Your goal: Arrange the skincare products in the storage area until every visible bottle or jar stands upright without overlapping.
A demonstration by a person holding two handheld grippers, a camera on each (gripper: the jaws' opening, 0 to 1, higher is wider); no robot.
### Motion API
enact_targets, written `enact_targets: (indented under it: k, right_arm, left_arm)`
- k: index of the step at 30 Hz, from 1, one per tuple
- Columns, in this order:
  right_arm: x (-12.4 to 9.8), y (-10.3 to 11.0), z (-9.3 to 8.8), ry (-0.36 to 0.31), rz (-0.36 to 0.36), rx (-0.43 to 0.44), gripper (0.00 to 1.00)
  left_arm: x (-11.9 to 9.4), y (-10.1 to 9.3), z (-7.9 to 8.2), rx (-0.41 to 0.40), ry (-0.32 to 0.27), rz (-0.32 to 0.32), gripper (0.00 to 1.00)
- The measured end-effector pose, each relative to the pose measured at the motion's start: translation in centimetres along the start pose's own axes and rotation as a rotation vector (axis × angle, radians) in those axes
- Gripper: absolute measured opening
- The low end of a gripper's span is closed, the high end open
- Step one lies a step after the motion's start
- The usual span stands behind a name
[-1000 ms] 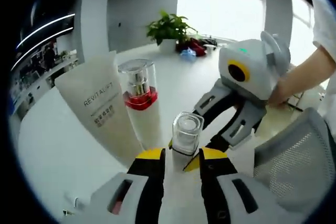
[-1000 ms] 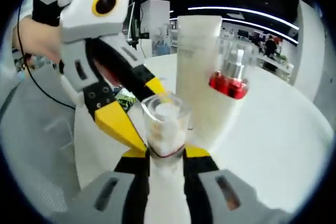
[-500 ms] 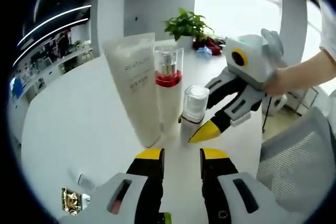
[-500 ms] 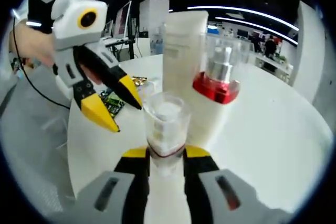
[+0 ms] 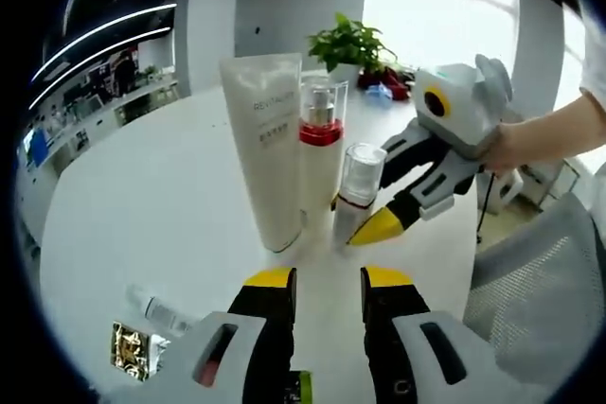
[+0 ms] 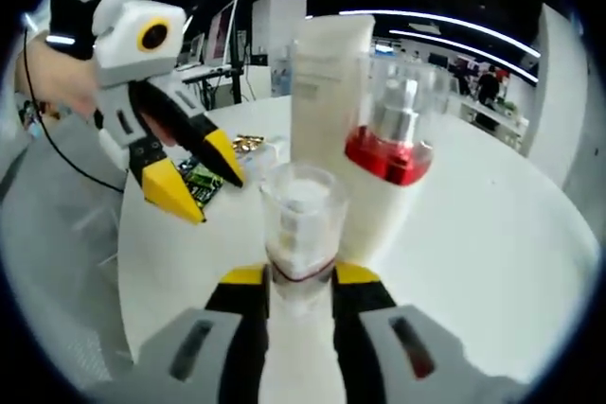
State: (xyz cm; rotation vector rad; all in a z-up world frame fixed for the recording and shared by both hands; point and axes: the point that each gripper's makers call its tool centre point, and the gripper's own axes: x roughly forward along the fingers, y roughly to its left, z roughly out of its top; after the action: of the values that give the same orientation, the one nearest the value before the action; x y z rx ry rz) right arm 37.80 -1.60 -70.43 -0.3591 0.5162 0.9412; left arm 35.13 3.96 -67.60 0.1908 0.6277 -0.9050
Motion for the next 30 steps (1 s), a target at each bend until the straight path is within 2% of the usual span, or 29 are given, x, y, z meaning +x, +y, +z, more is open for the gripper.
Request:
enact_targets:
  k: [11, 14, 17, 30]
  right_arm:
    - [-0.4, 0.1, -0.4, 0.011, -0.022, 0.027, 0.34]
    - [-0.7, 0.3, -0.3, 0.006, -0.033, 0.032, 0.39]
    - [-1.1, 0.5, -0.3, 0.005, -0.047, 0.036, 0.46]
    - [-3.8, 2.3, -0.3, 0.001, -0.095, 0.093, 0.53]
  left_arm:
    - [-0.5, -0.4, -0.5, 0.000, 0.008, -0.004, 0.25]
    - [-0.8, -0.4, -0.7, -0.006, 0.011, -0.001, 0.26]
    - [-1.2, -0.5, -1.0, -0.009, 0.017, 0.005, 0.29]
    - [-4.0, -0.8, -2.6, -0.056, 0.024, 0.044, 0.41]
